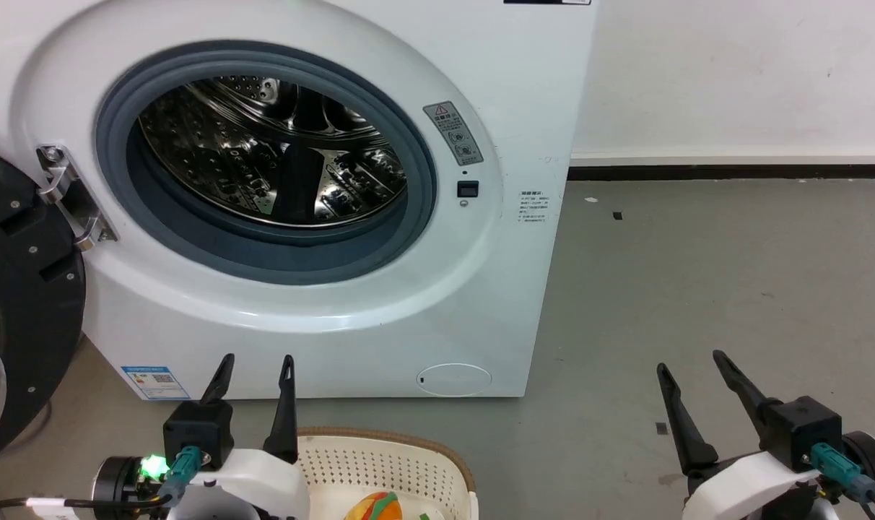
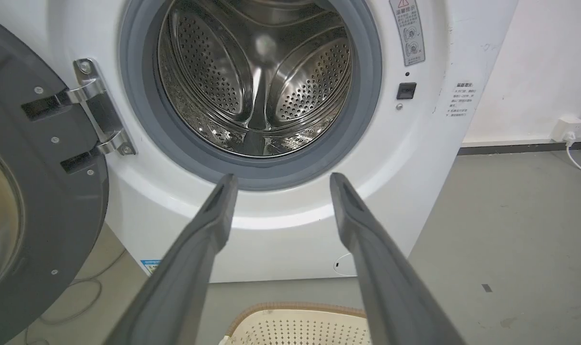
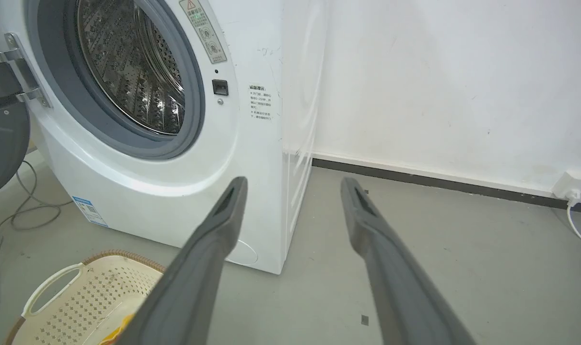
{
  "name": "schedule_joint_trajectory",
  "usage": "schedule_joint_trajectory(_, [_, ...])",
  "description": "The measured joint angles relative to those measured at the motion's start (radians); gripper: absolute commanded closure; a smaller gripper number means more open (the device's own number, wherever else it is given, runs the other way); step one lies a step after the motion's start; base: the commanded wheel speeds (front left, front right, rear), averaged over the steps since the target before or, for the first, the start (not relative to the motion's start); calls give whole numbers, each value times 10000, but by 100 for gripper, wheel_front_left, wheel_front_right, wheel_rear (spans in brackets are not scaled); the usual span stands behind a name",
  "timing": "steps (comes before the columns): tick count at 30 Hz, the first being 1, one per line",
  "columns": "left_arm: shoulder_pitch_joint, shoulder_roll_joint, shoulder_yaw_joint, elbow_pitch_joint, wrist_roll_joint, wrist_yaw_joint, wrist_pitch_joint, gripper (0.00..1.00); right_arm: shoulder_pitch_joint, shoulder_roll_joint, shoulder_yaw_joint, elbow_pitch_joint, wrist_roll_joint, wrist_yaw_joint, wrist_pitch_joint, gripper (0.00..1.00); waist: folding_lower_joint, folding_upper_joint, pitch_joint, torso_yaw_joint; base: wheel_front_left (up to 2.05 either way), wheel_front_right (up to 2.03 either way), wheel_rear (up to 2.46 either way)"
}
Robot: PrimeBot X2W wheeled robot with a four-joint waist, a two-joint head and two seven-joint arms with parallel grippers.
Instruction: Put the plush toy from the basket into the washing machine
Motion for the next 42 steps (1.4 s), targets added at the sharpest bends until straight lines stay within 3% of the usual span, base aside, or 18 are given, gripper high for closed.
schedule_joint_trajectory(18, [-17, 0, -268, 677, -299, 2, -364, 0, -1, 0, -130, -84, 176, 0, -368, 0, 0, 0, 313, -121, 0, 0, 0])
schedule_joint_trajectory(42, [-893, 42, -512, 2823, -504, -268, -846, 0, -275, 0, -201, -435, 535, 0, -853, 0, 1, 0, 1411, -522, 0, 0, 0])
